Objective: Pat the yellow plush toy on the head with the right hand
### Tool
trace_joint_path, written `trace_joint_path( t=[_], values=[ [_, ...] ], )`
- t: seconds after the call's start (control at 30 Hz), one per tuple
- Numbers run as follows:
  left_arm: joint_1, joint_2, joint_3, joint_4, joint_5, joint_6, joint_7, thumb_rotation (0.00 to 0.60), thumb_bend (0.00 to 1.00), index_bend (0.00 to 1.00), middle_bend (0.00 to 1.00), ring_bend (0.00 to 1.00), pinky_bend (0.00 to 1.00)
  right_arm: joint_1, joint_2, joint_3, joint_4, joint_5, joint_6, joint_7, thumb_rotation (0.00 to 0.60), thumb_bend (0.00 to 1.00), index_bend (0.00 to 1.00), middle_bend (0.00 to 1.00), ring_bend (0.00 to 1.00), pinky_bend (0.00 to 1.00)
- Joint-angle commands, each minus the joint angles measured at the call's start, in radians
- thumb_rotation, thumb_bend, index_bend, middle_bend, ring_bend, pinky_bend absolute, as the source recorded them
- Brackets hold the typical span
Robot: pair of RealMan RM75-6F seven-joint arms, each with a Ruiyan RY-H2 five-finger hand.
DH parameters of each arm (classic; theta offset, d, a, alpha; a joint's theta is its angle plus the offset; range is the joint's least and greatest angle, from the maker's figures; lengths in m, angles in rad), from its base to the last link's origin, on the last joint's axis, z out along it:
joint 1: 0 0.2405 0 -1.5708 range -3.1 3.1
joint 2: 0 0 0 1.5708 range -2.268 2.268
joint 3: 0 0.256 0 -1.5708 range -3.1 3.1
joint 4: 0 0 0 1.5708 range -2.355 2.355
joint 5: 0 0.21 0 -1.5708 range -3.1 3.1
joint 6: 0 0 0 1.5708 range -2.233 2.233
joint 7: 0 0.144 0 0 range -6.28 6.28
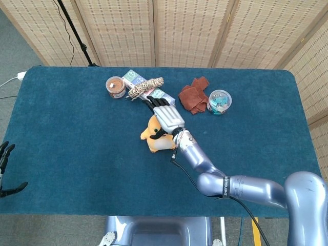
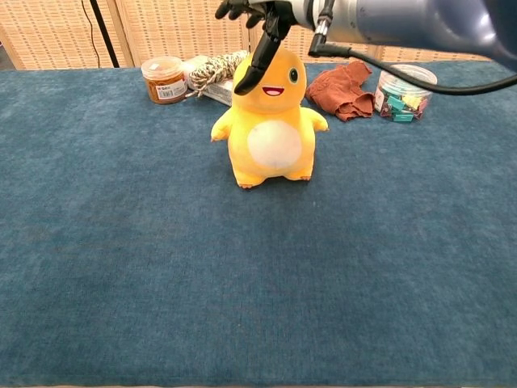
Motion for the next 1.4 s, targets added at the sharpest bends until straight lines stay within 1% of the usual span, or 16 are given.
trace_joint_path(
  t=[0.03, 0.5, 0.93, 1.07, 1.23, 1.37, 1.4],
  values=[
    [0.000, 0.004, -0.002, 0.002, -0.002, -0.001, -0.012, 0.600, 0.00, 0.00, 0.00, 0.00, 0.00, 0.018, -0.039, -0.012, 0.038, 0.013, 0.000, 0.003, 0.600, 0.00, 0.00, 0.00, 0.00, 0.00],
    [0.003, 0.013, -0.001, 0.010, 0.004, 0.004, -0.044, 0.600, 0.00, 0.00, 0.00, 0.00, 0.00, 0.022, -0.094, -0.077, 0.127, -0.013, 0.007, -0.038, 0.600, 0.00, 0.00, 0.00, 0.00, 0.00],
    [0.003, 0.014, 0.001, 0.012, 0.008, 0.006, -0.052, 0.600, 0.00, 0.00, 0.00, 0.00, 0.00, 0.001, -0.136, -0.095, 0.177, 0.010, 0.003, -0.044, 0.600, 0.00, 0.00, 0.00, 0.00, 0.00],
    [0.004, 0.016, 0.002, 0.013, 0.010, 0.006, -0.056, 0.600, 0.00, 0.00, 0.00, 0.00, 0.00, -0.002, -0.142, -0.093, 0.180, 0.011, 0.008, -0.047, 0.600, 0.00, 0.00, 0.00, 0.00, 0.00],
    [0.004, 0.016, 0.003, 0.014, 0.013, 0.009, -0.059, 0.600, 0.00, 0.00, 0.00, 0.00, 0.00, -0.006, -0.136, -0.078, 0.163, 0.006, 0.022, -0.045, 0.600, 0.00, 0.00, 0.00, 0.00, 0.00],
    [0.005, 0.018, 0.003, 0.014, 0.014, 0.009, -0.062, 0.600, 0.00, 0.00, 0.00, 0.00, 0.00, -0.012, -0.114, -0.055, 0.122, 0.001, 0.043, -0.042, 0.600, 0.00, 0.00, 0.00, 0.00, 0.00],
    [0.006, 0.018, 0.004, 0.015, 0.015, 0.011, -0.064, 0.600, 0.00, 0.00, 0.00, 0.00, 0.00, -0.014, -0.097, -0.039, 0.094, -0.008, 0.060, -0.038, 0.600, 0.00, 0.00, 0.00, 0.00, 0.00]
  ],
)
